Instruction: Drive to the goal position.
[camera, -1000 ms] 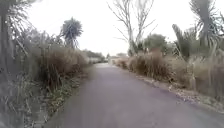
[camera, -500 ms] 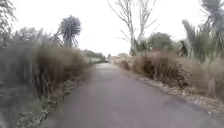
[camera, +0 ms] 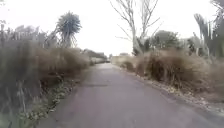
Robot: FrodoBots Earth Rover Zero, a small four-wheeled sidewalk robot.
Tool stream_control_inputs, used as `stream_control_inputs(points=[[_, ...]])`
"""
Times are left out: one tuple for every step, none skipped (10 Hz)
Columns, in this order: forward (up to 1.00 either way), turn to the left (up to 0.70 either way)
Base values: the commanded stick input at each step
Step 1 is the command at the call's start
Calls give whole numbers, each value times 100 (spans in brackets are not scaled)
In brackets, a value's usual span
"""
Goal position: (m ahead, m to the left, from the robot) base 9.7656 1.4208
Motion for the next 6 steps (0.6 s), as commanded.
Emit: stream_control_inputs(points=[[100, 0], [100, 0], [100, 0], [100, 0], [100, 0], [100, 0]])
